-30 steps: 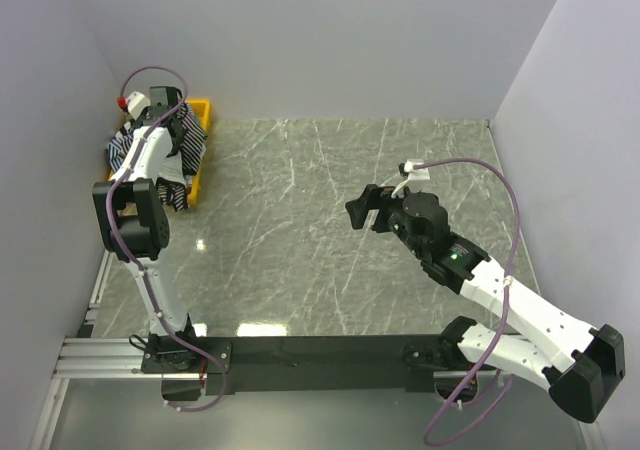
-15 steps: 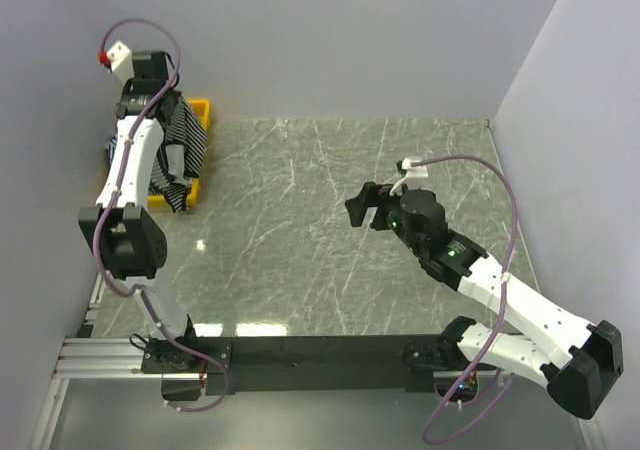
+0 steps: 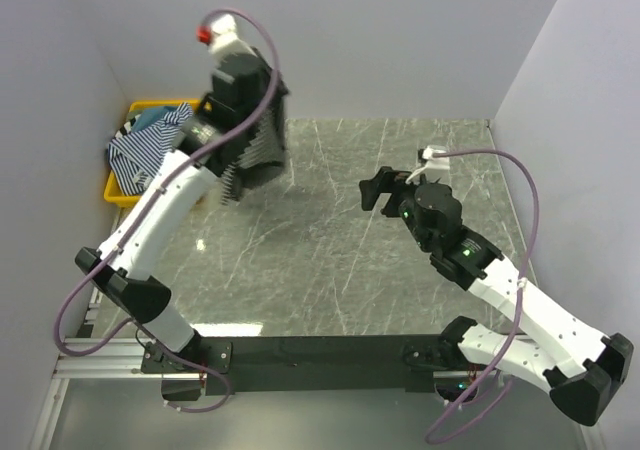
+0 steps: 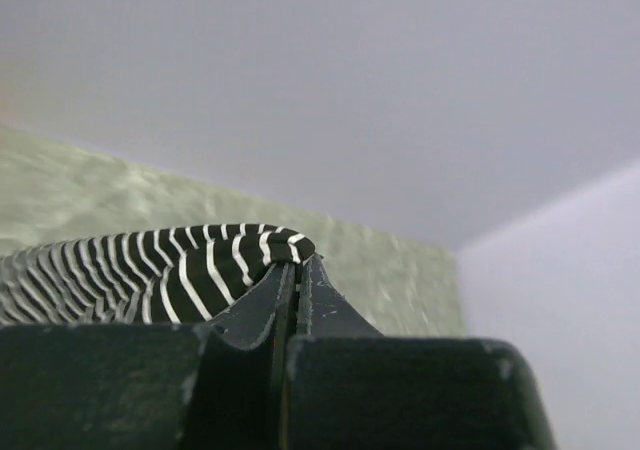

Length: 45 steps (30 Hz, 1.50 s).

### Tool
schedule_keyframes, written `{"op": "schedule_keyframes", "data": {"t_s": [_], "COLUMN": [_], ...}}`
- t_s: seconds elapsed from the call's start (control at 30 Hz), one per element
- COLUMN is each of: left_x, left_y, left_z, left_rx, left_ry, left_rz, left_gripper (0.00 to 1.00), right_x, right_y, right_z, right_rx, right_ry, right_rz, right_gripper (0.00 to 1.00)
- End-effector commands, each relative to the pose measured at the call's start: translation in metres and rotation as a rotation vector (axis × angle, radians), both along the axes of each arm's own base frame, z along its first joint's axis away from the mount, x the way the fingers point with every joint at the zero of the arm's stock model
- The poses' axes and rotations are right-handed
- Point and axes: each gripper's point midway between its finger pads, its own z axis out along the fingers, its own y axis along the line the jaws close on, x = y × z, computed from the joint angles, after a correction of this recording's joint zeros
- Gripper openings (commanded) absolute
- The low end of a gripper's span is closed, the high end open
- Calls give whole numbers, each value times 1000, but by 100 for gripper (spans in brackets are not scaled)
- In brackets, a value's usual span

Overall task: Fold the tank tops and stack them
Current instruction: Move the tank top to the center of the board

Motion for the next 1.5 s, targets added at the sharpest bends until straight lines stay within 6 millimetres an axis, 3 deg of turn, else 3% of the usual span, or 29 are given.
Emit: {"op": "schedule_keyframes", "data": {"t_s": [0.0, 0.07, 0.1, 0.23, 0.4, 0.47, 0.57, 0.63, 0.67, 0.7, 0.73, 0.77, 0.8, 0.87, 0.9, 0.97, 1.0, 1.07, 1.1, 1.27, 1.47], "left_x": [-24, -34, -46, -67, -104, -110, -115, -106, -100, -85, -80, -72, -54, -38, -20, -4, 12, 24, 34, 54, 65], "left_y": [-58, -85, -108, -128, -121, -114, -82, -48, -38, -3, 1, 12, 34, 42, 53, 53, 58, 54, 53, 51, 60], "left_z": [-27, -39, -49, -48, -15, -20, -23, -40, -63, -63, -65, -80, -90, -100, -116, -121, -137, -142, -156, -177, -200], "left_rx": [-22, -29, -20, -63, -114, -99, -102, -134, -134, -167, -209, -208, -214, -215, -207, -222, -215, -218, -208, -183, -162], "left_ry": [14, 23, 38, 35, -34, -23, -29, -6, 31, 22, 20, 43, 59, 83, 117, 133, 164, 187, 217, 272, 332], "left_rz": [-103, -137, -182, -248, -303, -300, -217, -165, -161, -98, -122, -104, -47, -52, -21, -48, -39, -56, -58, -48, -24], "left_gripper": [0, 0, 0, 0, 1, 1, 1, 1, 1, 1, 1, 1, 1, 1, 1, 1, 1, 1, 1, 1, 23], "right_x": [-1, -3, -4, -9, -16, -17, -17, -16, -15, -13, -10, -7, -4, 2, 6, 17, 21, 34, 33, 58, 53], "right_y": [-35, -52, -57, -78, -86, -86, -81, -73, -70, -68, -59, -54, -47, -28, -21, -3, 5, 27, 40, 76, 122], "right_z": [30, 26, 25, 18, 1, -15, -35, -47, -51, -53, -59, -60, -61, -69, -69, -81, -85, -103, -108, -146, -164], "right_rx": [54, 55, 62, 70, 66, 62, 61, 65, 68, 68, 70, 69, 68, 58, 62, 31, 20, -10, -5, -19, 3], "right_ry": [-50, -42, -38, -29, -14, 9, 43, 56, 60, 61, 70, 66, 65, 65, 51, 66, 75, 112, 128, 202, 267], "right_rz": [-157, -216, -232, -287, -302, -305, -285, -255, -242, -237, -205, -183, -159, -76, -52, 12, 41, 108, 169, 248, 387], "right_gripper": [97, 97, 97, 97, 97, 96, 96, 96, 96, 96, 96, 96, 96, 95, 95, 96, 96, 96, 95, 93, 90]}}
